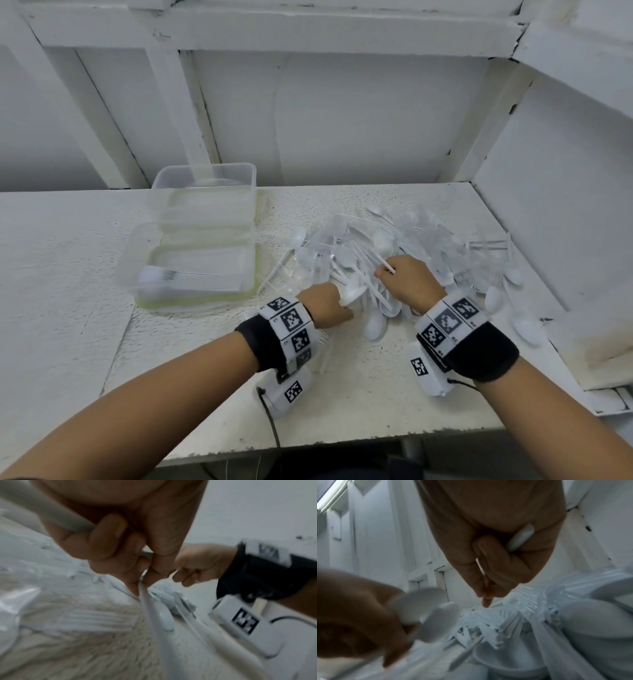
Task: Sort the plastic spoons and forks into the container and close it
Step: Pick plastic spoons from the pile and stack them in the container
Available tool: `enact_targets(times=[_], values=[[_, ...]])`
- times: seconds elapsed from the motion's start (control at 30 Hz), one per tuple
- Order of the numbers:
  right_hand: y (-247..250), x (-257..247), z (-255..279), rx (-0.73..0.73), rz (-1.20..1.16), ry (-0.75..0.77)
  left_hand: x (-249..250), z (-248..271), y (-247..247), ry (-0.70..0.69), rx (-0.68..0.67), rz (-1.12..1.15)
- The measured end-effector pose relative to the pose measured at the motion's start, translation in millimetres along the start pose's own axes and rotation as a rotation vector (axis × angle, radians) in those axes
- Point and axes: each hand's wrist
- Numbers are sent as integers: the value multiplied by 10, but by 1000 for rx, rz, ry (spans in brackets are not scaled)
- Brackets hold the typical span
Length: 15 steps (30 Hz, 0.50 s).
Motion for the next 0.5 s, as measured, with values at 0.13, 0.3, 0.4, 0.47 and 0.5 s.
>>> enact_targets(times=[0.13, 0.3, 0.4, 0.47, 0.5], values=[[-70, -108, -125, -79, 193, -19, -155, 159, 166, -19, 56, 346], [-126, -170, -163, -134, 317, -28, -357, 256, 295, -23, 147, 705], [-78, -152, -132, -175, 256, -21, -416, 271, 327, -25, 184, 875], [-5, -124, -72, -188, 170, -13, -406, 262, 325, -31, 211, 898], [43, -109, -29, -191, 135, -10, -389, 247, 315, -35, 222, 886]])
Point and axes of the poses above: each hand's wrist, its own z-axis away from the middle knuckle, its own y-axis out of the back of the hand, x = y × z, and after that the axes turned 6 degrees about -x, right-handed
